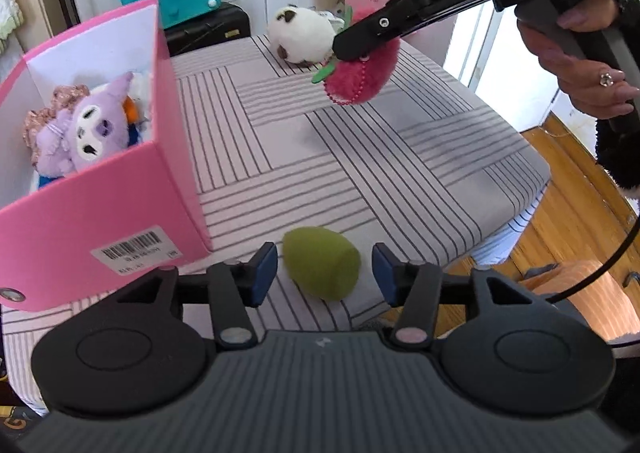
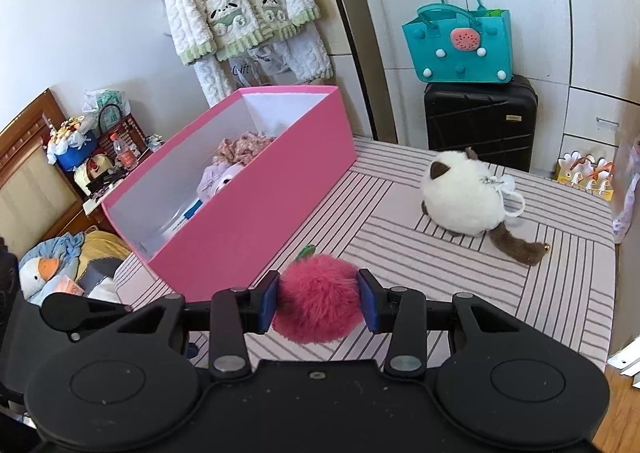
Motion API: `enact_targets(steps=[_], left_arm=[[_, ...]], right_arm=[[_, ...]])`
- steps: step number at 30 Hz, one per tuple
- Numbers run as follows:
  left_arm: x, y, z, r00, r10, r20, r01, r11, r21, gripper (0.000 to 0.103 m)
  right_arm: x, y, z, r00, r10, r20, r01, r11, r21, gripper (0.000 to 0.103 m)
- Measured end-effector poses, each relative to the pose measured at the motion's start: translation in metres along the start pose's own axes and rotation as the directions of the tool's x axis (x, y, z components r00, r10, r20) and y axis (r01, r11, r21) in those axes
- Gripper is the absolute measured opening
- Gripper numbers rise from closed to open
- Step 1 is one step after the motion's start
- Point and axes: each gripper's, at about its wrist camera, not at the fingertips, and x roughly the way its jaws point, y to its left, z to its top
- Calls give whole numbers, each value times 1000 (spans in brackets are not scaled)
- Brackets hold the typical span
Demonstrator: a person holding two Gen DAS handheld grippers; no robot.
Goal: Organize soft objects
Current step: 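Carry the green sponge in the left gripper and pom-pom plush in the right over the pink box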
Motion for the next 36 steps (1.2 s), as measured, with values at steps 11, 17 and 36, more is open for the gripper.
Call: enact_targets(steps=[11, 17, 36], left_arm=[[19, 4, -1, 1000, 18, -19, -20, 998, -68, 56], [22, 9, -10, 999, -5, -45, 0, 993, -114, 54], [-12, 19, 8, 997, -70, 27, 71, 997, -36, 36]], right_arm=[[2, 1, -25, 999, 4, -38, -4, 1000, 9, 47], [3, 0, -35, 999, -3, -39, 4, 1000, 16, 47], [1, 11, -58, 994, -72, -82, 71, 997, -13, 47]])
